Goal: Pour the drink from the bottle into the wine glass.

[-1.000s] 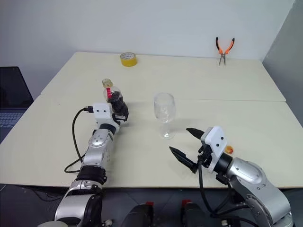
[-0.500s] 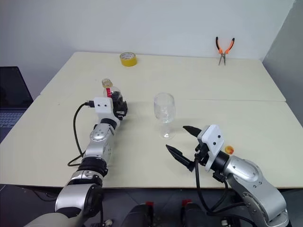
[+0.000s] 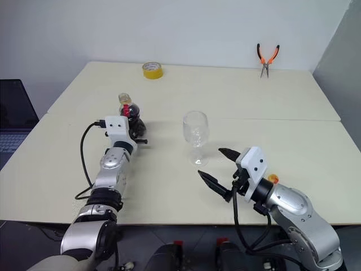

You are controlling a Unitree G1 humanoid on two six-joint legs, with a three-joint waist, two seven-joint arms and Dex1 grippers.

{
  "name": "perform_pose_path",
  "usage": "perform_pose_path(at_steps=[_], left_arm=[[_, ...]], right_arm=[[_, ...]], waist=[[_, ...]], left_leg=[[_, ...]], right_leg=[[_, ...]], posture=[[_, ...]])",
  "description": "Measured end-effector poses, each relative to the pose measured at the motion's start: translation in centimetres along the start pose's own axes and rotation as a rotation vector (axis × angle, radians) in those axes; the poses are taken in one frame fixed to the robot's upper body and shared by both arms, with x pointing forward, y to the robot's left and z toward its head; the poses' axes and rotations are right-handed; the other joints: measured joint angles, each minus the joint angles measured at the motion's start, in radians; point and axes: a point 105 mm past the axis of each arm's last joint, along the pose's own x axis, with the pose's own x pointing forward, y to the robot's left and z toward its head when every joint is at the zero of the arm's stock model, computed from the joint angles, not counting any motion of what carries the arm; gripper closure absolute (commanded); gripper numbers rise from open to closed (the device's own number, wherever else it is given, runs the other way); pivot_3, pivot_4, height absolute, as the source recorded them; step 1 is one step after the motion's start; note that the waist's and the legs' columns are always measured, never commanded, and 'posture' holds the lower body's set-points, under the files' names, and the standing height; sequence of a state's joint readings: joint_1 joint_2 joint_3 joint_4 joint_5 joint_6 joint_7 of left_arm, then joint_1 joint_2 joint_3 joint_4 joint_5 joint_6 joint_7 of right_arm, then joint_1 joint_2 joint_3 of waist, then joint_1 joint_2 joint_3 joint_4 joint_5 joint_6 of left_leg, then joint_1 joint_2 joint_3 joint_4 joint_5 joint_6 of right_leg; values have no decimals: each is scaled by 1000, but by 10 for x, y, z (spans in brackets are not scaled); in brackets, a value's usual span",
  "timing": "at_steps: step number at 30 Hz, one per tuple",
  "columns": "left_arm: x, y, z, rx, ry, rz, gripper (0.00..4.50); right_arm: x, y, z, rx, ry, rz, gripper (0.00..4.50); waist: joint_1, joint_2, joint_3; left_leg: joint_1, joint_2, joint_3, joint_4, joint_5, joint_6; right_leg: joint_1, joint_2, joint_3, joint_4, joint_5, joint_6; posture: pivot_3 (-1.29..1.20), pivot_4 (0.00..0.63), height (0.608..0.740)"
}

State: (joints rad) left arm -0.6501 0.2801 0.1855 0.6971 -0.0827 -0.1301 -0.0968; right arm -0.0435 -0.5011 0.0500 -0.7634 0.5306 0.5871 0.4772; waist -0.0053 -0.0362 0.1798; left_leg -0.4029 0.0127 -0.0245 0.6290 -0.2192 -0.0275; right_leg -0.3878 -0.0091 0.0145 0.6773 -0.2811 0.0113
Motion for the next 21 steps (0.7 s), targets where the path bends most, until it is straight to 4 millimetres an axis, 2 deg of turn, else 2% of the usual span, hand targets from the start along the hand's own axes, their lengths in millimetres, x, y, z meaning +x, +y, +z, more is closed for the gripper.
perform_pose_path(at_steps=[12, 21], left_arm=[[-9, -5, 7, 23, -10, -25, 3855], [-12, -36, 38, 169, -115, -220, 3856]], right_arm=[[-8, -1, 13, -25, -20, -33, 0], [-8, 0, 22, -49, -32, -26, 0]], waist=[[0, 0, 0], [0, 0, 0]], left_leg=[[0, 0, 0, 0, 0, 0], [0, 0, 0, 0, 0, 0]], right_leg=[[0, 0, 0, 1, 0, 0], [0, 0, 0, 1, 0, 0]], posture=[[0, 150, 740], [0, 150, 740]])
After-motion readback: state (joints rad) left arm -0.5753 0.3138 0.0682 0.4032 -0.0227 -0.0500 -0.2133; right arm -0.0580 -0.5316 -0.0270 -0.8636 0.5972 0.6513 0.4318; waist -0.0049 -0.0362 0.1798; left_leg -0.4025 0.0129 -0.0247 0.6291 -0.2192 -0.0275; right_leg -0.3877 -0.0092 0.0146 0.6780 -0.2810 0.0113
